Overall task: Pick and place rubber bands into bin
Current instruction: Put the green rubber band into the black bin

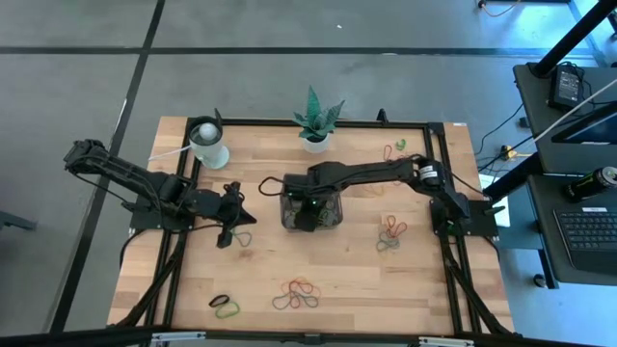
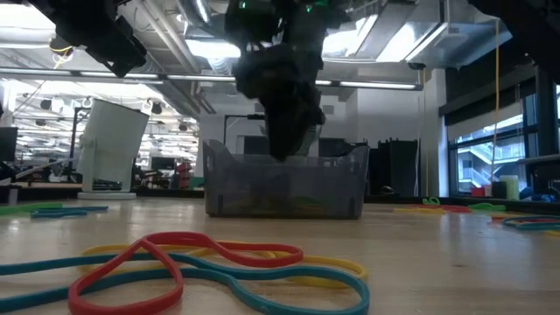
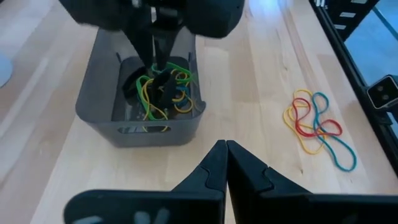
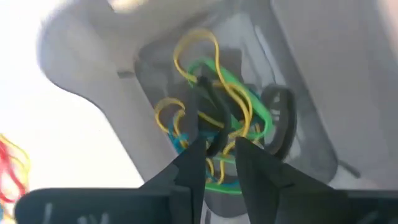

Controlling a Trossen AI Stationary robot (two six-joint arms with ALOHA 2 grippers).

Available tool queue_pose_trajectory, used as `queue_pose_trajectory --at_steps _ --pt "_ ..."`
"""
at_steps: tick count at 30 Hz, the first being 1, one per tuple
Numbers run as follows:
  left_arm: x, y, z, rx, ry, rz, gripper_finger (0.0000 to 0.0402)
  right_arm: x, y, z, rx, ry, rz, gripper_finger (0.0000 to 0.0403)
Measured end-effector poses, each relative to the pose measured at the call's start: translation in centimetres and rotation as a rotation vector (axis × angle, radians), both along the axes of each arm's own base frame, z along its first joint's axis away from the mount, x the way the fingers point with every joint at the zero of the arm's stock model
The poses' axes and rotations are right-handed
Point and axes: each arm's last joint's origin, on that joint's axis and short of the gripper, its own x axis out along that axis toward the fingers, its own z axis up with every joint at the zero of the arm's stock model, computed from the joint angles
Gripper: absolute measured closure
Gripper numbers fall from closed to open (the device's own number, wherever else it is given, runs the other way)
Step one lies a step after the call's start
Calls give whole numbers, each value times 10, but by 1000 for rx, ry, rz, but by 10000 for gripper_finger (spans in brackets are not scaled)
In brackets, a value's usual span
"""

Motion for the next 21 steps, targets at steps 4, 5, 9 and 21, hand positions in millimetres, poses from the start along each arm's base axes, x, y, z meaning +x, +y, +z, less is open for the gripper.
queue_pose_trajectory --at_steps 4,5,9,21 --pt "0 0 0 0 -2 0 400 -9 1 25 -33 -42 -4 313" --pt "0 0 0 -1 -4 0 400 -12 1 31 -42 -53 -5 313" --pt "0 0 0 0 -2 0 400 -30 9 50 -103 -80 -14 313" --pt "0 0 0 1 -3 3 400 -144 38 74 -135 -288 -261 313"
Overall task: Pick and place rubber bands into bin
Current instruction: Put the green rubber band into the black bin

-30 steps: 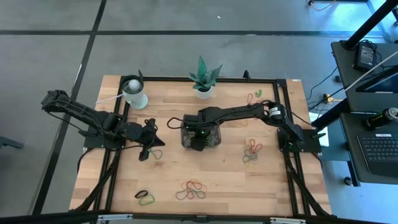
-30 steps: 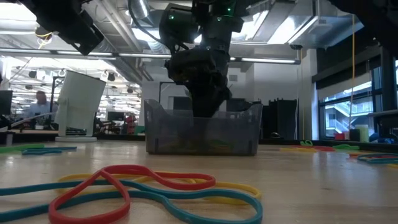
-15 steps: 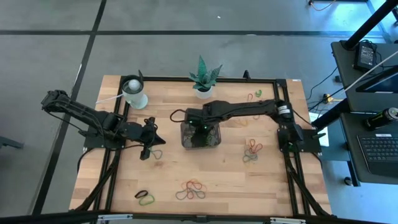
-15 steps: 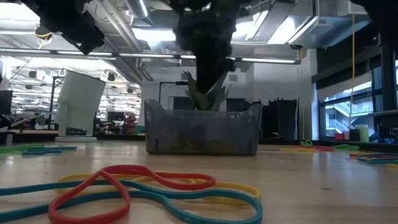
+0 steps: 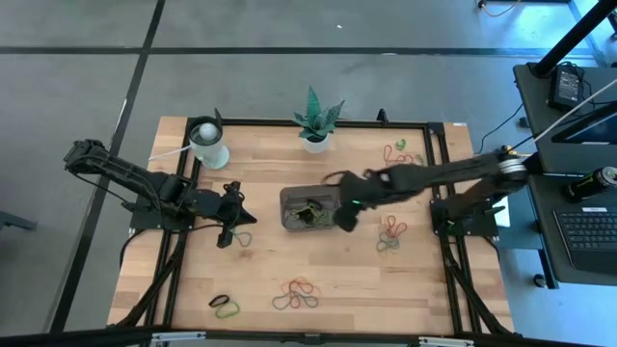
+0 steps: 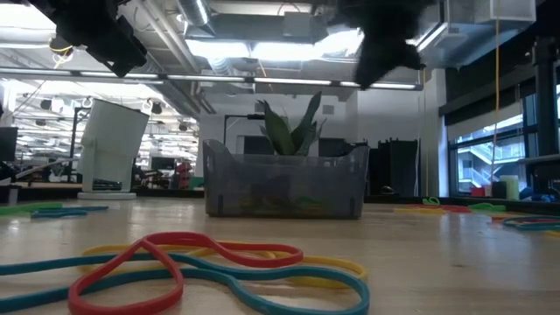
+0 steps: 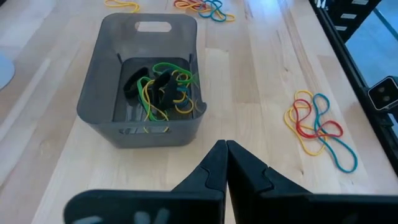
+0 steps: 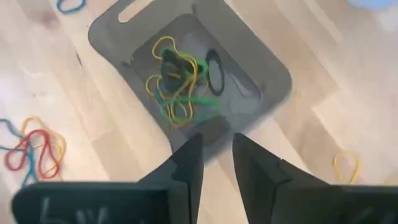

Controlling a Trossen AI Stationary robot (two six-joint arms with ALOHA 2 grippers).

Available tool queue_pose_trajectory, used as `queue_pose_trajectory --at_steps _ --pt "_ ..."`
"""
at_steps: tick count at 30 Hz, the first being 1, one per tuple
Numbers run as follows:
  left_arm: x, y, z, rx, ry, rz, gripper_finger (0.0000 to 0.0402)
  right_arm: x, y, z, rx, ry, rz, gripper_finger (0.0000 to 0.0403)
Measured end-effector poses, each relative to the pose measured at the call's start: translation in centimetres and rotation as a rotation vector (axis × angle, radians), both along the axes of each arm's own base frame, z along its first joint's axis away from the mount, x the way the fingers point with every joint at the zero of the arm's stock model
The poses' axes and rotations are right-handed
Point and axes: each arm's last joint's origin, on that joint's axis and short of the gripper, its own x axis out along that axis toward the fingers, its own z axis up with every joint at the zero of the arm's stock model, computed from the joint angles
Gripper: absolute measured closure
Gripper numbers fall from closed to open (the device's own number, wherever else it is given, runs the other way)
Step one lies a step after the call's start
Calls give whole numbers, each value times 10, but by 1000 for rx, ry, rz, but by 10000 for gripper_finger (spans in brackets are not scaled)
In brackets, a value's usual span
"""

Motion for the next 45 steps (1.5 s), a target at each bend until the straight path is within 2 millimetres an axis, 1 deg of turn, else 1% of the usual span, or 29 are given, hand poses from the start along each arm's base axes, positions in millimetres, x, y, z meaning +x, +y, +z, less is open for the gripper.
queue_pose_trajectory --at_steps 3,5,7,9,12,16,18,21,25,28,30,34,36,41,45 --pt "0 0 0 -1 0 0 400 -34 3 -6 3 -54 -78 313" --pt "0 0 0 -1 0 0 400 -53 4 -13 37 -59 -143 313" --pt "0 0 0 -2 0 1 400 -68 4 -22 79 -65 -211 313" --pt "0 0 0 -2 -1 1 400 -78 3 -31 111 -65 -270 313" --pt "0 0 0 -3 -4 1 400 -88 1 -48 134 -39 -349 313" --pt "0 0 0 -4 -5 11 400 -96 -6 -67 95 -5 -422 313" --pt "0 1 0 -11 -8 38 400 -97 -11 -72 87 10 -443 313" --pt "0 1 1 -21 -12 76 400 -98 -24 -74 39 30 -472 313" --pt "0 1 1 -32 -12 83 400 -96 -52 -68 -23 52 -462 313" --pt "0 1 1 -32 -12 83 400 -95 -79 -57 -71 55 -468 313" --pt "0 1 1 -32 -12 83 400 -95 -96 -46 -106 47 -470 313" --pt "0 1 1 -32 -12 83 400 -102 -132 -29 -164 44 -522 313" --pt "0 1 1 -32 -12 83 400 -109 -152 -24 -191 49 -555 313" --pt "0 1 1 -32 -12 83 400 -122 -198 -19 -183 93 -574 309" --pt "0 2 1 -30 -13 88 400 -129 -231 -28 -126 175 -641 290"
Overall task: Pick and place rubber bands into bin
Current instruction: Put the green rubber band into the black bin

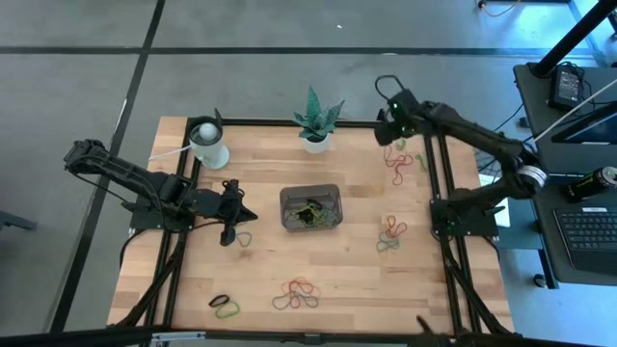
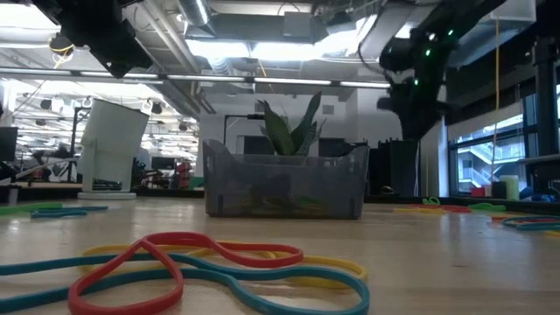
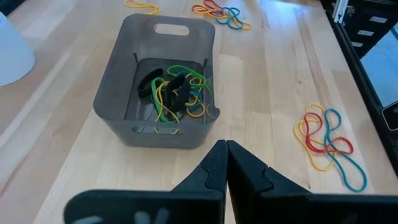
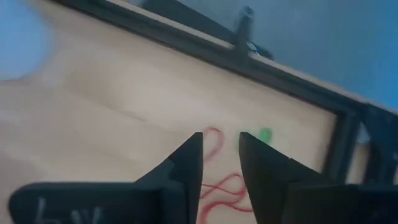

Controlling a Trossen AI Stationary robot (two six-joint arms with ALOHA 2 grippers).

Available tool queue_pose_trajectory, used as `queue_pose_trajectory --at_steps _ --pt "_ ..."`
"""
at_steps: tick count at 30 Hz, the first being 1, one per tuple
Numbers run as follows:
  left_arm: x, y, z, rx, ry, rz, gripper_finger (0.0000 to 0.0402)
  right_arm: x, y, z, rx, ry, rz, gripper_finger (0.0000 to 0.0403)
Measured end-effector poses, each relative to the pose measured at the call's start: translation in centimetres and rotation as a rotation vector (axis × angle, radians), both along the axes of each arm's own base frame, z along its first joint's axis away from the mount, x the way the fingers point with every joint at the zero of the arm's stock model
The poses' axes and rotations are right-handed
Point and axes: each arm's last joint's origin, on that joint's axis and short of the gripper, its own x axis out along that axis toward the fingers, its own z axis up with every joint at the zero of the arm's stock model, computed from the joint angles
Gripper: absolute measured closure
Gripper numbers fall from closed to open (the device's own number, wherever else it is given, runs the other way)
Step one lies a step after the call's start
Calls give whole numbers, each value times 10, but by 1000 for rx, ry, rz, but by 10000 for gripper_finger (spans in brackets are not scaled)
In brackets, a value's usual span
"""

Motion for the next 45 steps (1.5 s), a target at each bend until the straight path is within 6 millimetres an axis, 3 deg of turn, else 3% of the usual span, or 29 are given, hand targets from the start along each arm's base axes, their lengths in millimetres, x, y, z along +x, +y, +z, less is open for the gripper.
queue_pose_trajectory --at_steps 8,15,21,28,40,45 --pt "0 1 0 2 -4 23 400 -16 -37 -43 199 136 -183 224" --pt "0 1 0 -5 -4 29 400 -18 -53 -77 300 212 -223 177" --pt "0 1 0 8 -9 49 400 -18 -60 -105 377 274 -233 168" --pt "0 1 0 12 -8 48 400 -12 -64 -117 359 276 -226 214" --pt "0 1 0 11 -8 47 400 -12 -63 -125 334 251 -220 389" --pt "0 1 0 11 -7 46 400 -9 -56 -124 361 265 -182 389"
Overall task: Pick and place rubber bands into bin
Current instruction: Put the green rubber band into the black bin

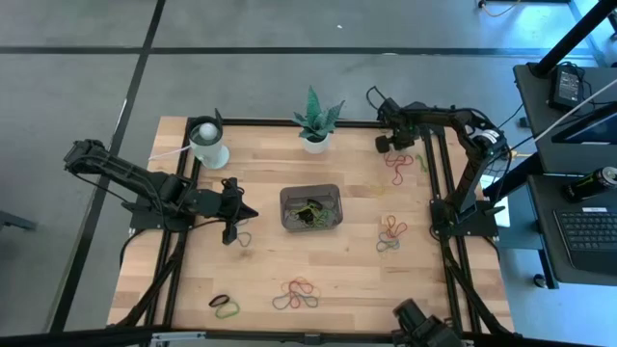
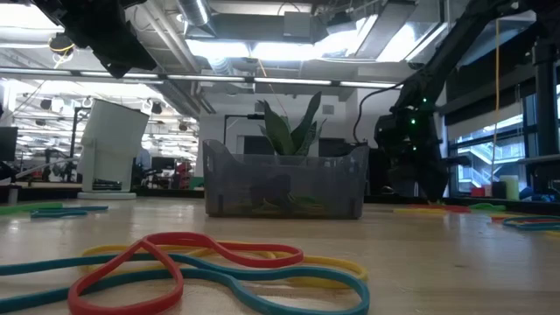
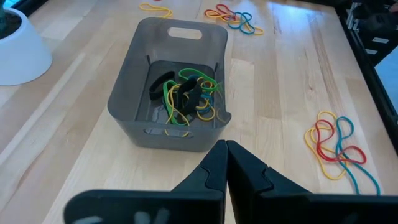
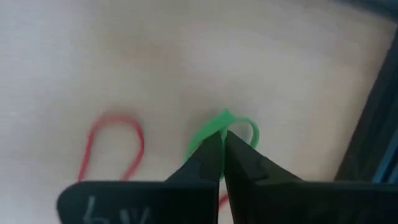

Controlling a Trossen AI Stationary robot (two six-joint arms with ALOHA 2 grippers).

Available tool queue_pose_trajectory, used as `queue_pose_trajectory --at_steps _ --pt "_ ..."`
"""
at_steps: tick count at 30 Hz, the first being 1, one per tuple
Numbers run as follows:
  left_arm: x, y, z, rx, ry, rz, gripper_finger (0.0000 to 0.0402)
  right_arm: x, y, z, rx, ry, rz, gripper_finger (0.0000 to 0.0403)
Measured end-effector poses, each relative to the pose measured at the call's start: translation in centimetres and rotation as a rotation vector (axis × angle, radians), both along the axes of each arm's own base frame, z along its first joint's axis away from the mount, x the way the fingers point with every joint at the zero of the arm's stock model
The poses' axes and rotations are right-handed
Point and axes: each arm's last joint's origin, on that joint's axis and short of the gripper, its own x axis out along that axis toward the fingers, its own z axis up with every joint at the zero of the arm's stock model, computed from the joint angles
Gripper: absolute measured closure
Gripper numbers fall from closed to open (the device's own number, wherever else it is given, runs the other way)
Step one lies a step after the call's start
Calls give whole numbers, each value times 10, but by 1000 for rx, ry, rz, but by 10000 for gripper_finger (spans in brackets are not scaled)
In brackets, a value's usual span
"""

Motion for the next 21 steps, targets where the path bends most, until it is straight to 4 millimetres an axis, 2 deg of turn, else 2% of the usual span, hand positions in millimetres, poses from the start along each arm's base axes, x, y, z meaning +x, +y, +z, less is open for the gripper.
queue_pose_trajectory --at_steps 2,5,10,15,21 --pt "0 0 0 0 1 0 400 0 6 4 28 5 17 393" --pt "0 0 0 0 1 0 400 0 11 21 -4 -18 7 399" --pt "0 0 0 0 1 0 400 -7 31 63 -71 -64 -5 398" --pt "0 0 0 0 1 -1 400 -15 67 110 -152 -165 -26 400" --pt "0 0 0 50 2 -23 400 -3 114 153 -239 -471 4 401"
